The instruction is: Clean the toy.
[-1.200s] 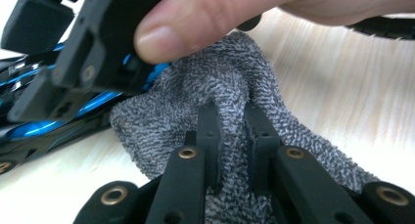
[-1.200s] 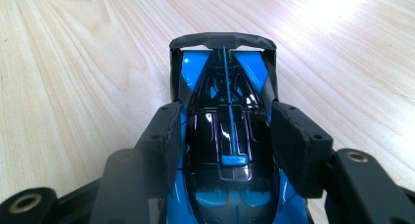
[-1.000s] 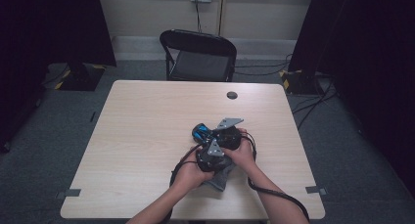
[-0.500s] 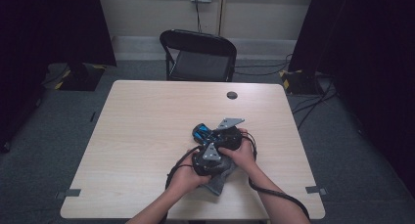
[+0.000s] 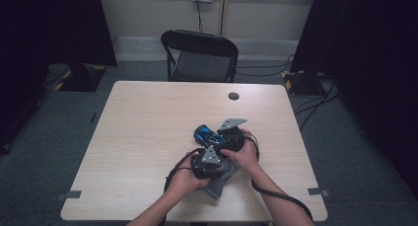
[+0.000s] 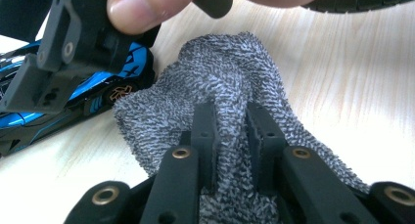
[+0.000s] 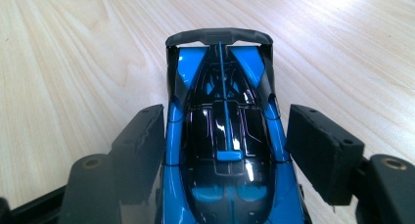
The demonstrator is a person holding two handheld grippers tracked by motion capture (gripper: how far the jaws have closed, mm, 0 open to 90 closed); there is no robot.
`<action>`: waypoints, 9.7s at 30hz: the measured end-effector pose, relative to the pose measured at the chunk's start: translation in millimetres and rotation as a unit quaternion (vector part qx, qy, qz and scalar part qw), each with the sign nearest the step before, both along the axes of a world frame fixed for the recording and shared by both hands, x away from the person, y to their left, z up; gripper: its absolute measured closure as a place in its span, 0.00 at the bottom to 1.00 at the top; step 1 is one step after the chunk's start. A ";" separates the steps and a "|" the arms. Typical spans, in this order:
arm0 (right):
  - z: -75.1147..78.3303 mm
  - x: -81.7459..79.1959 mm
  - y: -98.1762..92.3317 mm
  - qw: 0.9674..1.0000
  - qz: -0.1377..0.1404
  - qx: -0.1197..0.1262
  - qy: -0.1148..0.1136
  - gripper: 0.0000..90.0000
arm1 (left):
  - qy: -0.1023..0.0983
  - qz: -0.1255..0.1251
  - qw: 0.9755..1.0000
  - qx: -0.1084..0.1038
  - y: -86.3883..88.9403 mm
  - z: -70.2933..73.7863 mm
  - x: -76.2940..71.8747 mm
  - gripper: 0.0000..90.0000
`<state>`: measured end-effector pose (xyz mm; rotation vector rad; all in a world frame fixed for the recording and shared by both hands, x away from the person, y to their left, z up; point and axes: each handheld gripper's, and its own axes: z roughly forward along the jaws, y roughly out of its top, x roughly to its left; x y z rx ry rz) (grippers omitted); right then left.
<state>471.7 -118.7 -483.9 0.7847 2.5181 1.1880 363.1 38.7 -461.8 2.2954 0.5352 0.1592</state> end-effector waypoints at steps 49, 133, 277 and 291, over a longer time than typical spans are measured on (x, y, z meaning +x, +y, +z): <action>21.2 -78.7 -34.3 0.988 0.150 0.040 0.008 0.41 | -0.003 0.116 0.993 -0.022 59.6 15.3 4.0 0.53; 2.8 -106.6 -37.3 0.994 0.082 -0.067 0.014 0.84 | -0.041 0.081 0.995 -0.048 5.0 -25.8 113.5 0.16; 43.9 -34.0 -143.4 0.994 -0.109 -0.011 0.020 0.84 | -0.044 0.041 0.998 -0.036 4.7 -26.4 115.6 0.13; 39.4 -78.4 -126.7 0.999 -0.010 0.005 0.034 0.85 | -0.043 0.042 0.997 -0.039 4.7 -26.6 115.8 0.13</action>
